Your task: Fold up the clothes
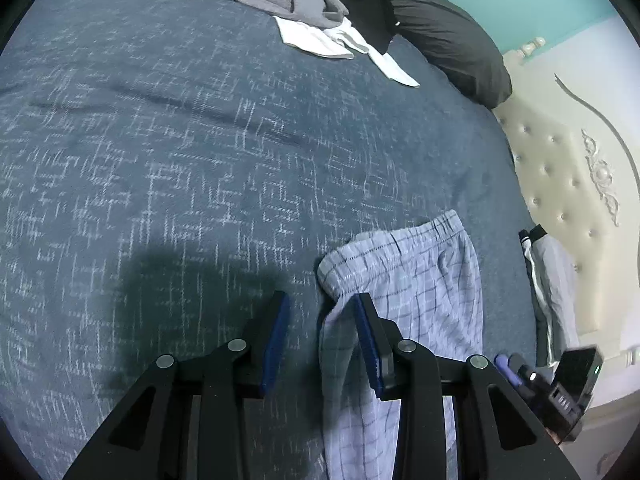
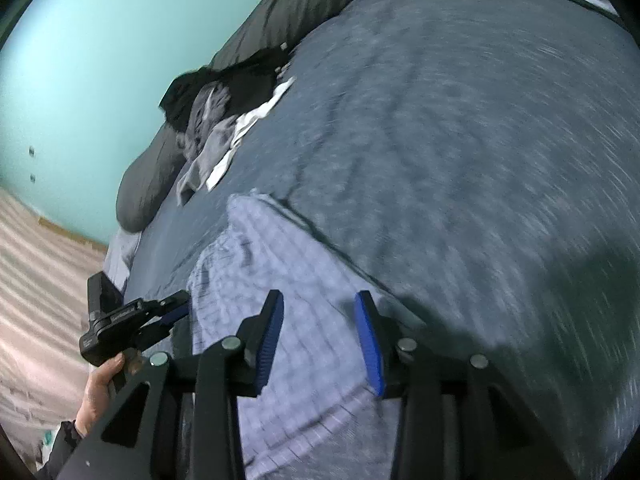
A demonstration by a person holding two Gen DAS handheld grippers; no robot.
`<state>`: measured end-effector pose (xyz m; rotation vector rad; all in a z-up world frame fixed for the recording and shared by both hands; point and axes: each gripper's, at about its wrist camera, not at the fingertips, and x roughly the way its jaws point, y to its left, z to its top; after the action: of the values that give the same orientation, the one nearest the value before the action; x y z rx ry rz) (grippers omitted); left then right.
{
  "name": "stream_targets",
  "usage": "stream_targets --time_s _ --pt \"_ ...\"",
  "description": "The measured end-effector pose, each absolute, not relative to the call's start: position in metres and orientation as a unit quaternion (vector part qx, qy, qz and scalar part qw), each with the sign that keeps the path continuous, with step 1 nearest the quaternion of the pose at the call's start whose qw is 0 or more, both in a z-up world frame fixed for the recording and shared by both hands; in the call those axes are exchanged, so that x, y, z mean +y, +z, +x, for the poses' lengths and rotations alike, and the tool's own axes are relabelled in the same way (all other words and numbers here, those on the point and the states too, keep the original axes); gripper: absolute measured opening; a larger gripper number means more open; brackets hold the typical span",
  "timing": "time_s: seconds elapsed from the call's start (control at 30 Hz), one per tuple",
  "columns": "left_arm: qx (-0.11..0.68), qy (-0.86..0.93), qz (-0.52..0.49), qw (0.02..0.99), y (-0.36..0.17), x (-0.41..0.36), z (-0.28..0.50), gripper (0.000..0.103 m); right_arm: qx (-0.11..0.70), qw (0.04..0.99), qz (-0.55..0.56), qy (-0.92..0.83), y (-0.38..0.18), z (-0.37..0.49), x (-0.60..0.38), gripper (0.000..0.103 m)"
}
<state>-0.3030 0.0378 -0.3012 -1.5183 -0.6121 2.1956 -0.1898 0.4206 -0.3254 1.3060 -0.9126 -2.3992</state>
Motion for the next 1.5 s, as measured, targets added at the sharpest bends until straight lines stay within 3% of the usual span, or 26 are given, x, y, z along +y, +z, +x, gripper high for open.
stream_targets --time_s 0.33,0.73,1.07,1.2,1.3,1.43,1.5 --pt "-0.234 0.779 -0.543 0.211 -0.307 0.038 -0.314 0.037 -0.226 0.167 0.520 -0.807 -0.300 -0.295 0.370 0.054" --pt "-0.261 0.769 -0.540 0.219 -0.309 0.035 -0.319 0.038 -0.157 0.186 0.570 -0.785 -0.308 -0.370 0.326 0.054" --pt "-0.272 0.764 -0.536 0.235 -0.312 0.044 -0.325 0.038 -0.139 0.201 0.600 -0.762 -0.331 -0.384 0.310 0.054" --pt "-0.273 0.765 -0.534 0.236 -0.312 0.049 -0.327 0.036 -0.139 0.211 0.591 -0.766 -0.338 -0.386 0.311 0.031" --pt "-0.272 0.765 -0.532 0.241 -0.311 0.053 -0.328 0.035 -0.137 0.217 0.585 -0.770 -0.341 -0.384 0.313 0.020" --pt "-0.265 0.767 -0.528 0.251 -0.306 0.060 -0.328 0.014 -0.140 0.232 0.565 -0.779 -0.336 -0.377 0.317 0.012" --pt "-0.262 0.769 -0.526 0.253 -0.301 0.063 -0.328 0.011 -0.145 0.238 0.554 -0.784 -0.331 -0.374 0.319 0.011"
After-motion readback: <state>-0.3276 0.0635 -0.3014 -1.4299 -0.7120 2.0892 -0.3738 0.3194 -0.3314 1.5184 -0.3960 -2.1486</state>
